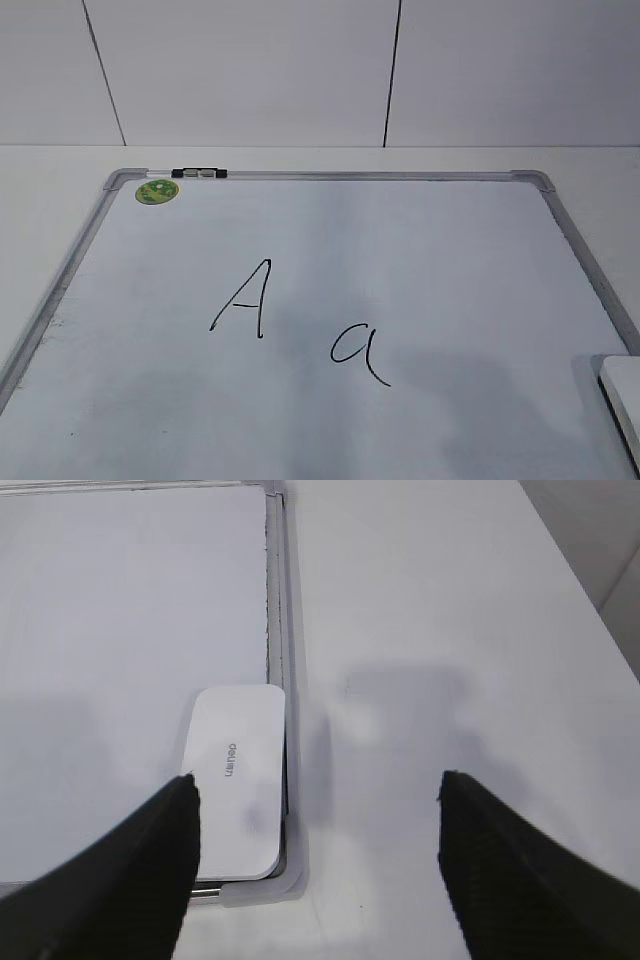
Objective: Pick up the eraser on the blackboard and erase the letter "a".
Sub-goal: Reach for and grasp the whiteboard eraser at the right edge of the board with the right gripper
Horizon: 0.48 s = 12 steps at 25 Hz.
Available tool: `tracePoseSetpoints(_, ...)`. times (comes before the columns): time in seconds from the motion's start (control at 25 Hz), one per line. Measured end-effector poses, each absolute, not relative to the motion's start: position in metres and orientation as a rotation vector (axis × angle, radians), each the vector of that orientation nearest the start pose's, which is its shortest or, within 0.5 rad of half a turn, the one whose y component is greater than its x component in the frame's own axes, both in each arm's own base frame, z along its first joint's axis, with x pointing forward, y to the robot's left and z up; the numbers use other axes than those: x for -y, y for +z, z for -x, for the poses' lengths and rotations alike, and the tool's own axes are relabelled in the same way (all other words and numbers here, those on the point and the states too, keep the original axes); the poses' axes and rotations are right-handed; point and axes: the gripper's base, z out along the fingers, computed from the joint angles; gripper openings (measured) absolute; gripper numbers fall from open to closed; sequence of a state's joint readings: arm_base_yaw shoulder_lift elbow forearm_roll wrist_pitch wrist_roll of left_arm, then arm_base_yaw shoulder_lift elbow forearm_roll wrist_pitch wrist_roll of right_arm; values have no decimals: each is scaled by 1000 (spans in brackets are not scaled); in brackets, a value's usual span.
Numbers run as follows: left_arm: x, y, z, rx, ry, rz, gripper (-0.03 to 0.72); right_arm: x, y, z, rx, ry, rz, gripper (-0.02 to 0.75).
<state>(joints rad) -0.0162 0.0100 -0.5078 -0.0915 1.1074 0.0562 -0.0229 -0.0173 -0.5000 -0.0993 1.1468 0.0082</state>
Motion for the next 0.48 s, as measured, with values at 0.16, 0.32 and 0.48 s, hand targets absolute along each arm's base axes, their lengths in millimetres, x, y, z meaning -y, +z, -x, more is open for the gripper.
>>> tracePoseSetpoints(0.16, 7, 276, 7, -2089, -86, -82, 235, 8, 271, 12, -2111, -129, -44, 592)
tracePoseSetpoints(0.32, 7, 276, 7, -2089, -86, -82, 235, 8, 271, 12, -2111, -129, -44, 592)
tracePoseSetpoints(0.48, 7, 276, 7, -2089, -86, -82, 235, 8, 271, 12, -2111, -129, -44, 592)
